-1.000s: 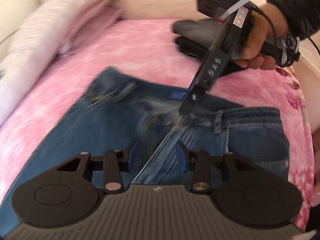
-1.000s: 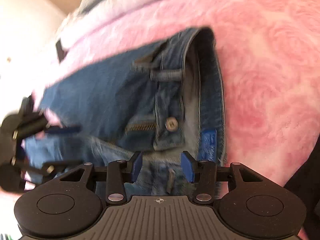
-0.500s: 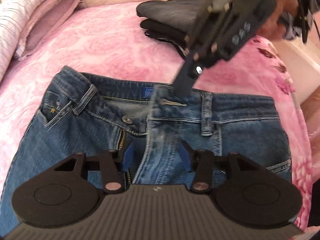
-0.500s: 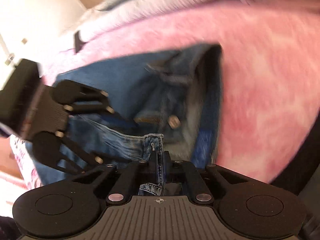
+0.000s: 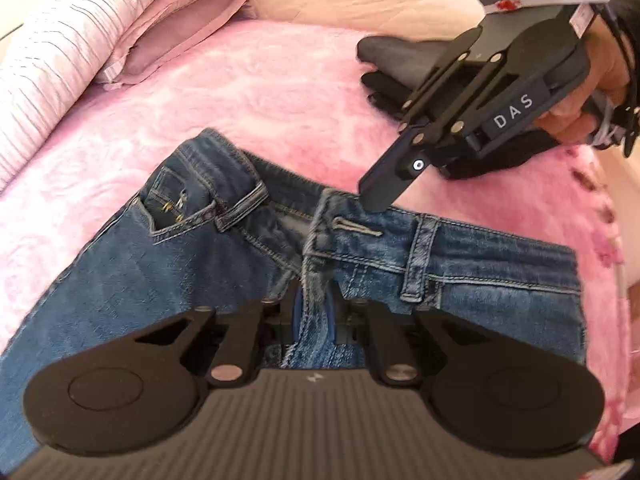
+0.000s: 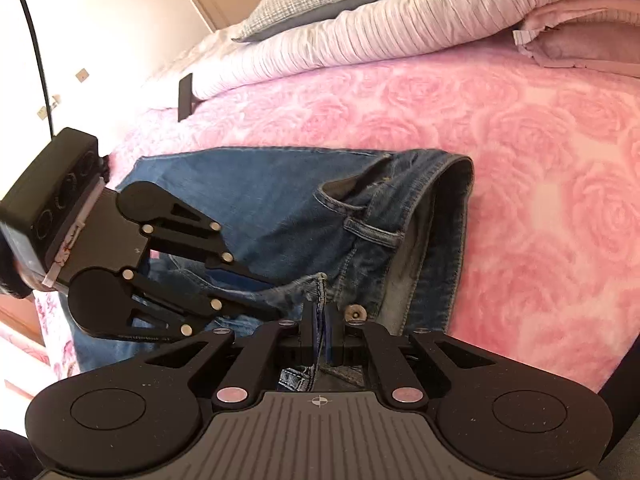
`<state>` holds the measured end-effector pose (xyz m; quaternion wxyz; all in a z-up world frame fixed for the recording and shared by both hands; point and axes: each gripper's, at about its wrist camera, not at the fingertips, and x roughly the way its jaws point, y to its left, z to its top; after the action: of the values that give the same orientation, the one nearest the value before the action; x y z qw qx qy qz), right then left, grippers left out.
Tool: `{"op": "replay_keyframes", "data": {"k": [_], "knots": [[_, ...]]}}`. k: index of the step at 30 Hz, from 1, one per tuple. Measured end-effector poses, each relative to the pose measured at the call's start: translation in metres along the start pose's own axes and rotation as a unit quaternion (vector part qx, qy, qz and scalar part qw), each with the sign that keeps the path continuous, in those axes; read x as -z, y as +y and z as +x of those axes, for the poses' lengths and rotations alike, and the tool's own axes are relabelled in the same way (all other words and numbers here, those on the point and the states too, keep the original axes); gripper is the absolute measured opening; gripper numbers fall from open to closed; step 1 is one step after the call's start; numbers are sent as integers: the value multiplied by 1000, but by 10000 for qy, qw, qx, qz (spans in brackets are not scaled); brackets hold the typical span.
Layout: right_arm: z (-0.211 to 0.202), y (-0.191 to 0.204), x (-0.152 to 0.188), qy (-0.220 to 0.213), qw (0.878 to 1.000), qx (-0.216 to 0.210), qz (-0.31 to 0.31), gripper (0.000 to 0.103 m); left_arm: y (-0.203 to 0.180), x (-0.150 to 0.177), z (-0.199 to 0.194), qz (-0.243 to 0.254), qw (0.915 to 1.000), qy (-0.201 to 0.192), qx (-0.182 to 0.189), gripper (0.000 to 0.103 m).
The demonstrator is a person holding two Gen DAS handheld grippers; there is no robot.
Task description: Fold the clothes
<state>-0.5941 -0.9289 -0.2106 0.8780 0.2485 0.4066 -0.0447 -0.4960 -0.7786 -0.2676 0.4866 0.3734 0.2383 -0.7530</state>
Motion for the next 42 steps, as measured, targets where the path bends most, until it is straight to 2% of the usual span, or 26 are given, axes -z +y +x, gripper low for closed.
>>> {"op": "replay_keyframes", "data": {"k": [4, 7, 10, 13, 16, 18, 19, 20, 22, 23, 24, 26, 27, 28, 29, 30, 31, 32, 37, 42], "knots": [[14, -16, 10, 110, 9991, 79, 408, 3, -1, -10, 4, -297, 9994, 171, 9, 6], [2, -14, 13, -87, 9990, -73, 428, 3, -12, -16, -16, -95, 9999, 96, -79, 4], [-16, -8, 18, -312, 9984, -250, 407, 3, -18, -14, -28, -115, 9998, -19, -159, 4], [-23, 0, 14, -471, 9980, -255, 329, 1, -18, -11, -34, -73, 9988, -96, -473, 0], [-20, -5, 2, -675, 9966, -260, 399, 1, -2, -12, -30, -374, 9962, -59, -779, 0], [-6, -14, -5, -542, 9975, -141, 437, 1, 8, -12, -16, -441, 9956, 19, -825, 0], [2, -20, -6, -435, 9977, -115, 504, 2, 13, -11, -11, -489, 9961, 37, -731, 0], [10, -26, -6, -301, 9978, -114, 578, 2, 17, -11, -7, -525, 9970, 68, -557, 2], [24, -33, -5, 41, 9982, 36, 601, 2, 19, -12, 1, -504, 9985, 126, -162, 14], [24, -35, -3, 91, 9984, 42, 555, 2, 17, -12, 6, -457, 9988, 168, 48, 27], [24, -36, -1, 134, 9986, 51, 516, 3, 15, -11, 9, -371, 9989, 188, 224, 34], [19, -36, 4, 124, 9985, 110, 519, 7, 7, -11, 22, -186, 9978, 341, 529, 34], [17, -36, 8, 116, 9985, 159, 520, 19, 2, -10, 27, -113, 9970, 405, 655, 35], [15, -35, 11, 117, 9982, 215, 548, 42, -2, -11, 36, -53, 9956, 538, 762, 35], [13, -35, 15, 100, 9979, 259, 581, 53, -7, -11, 44, 13, 9942, 661, 852, 35], [10, -34, 18, 61, 9978, 280, 598, 63, -11, -12, 46, 135, 9945, 671, 787, 28], [9, -33, 20, 66, 9977, 256, 619, 63, -13, -13, 45, 192, 9950, 650, 732, 22], [9, -34, 20, 110, 9975, 178, 679, 63, -13, -14, 41, 174, 9960, 620, 625, 5], [18, -40, 11, 32, 9951, -314, 936, 62, -6, -8, 0, -96, 9993, 52, 361, 5], [47, -51, 0, 146, 9913, -731, 1089, 62, -7, 2, -1, -156, 9999, -69, 7, 4]]}}
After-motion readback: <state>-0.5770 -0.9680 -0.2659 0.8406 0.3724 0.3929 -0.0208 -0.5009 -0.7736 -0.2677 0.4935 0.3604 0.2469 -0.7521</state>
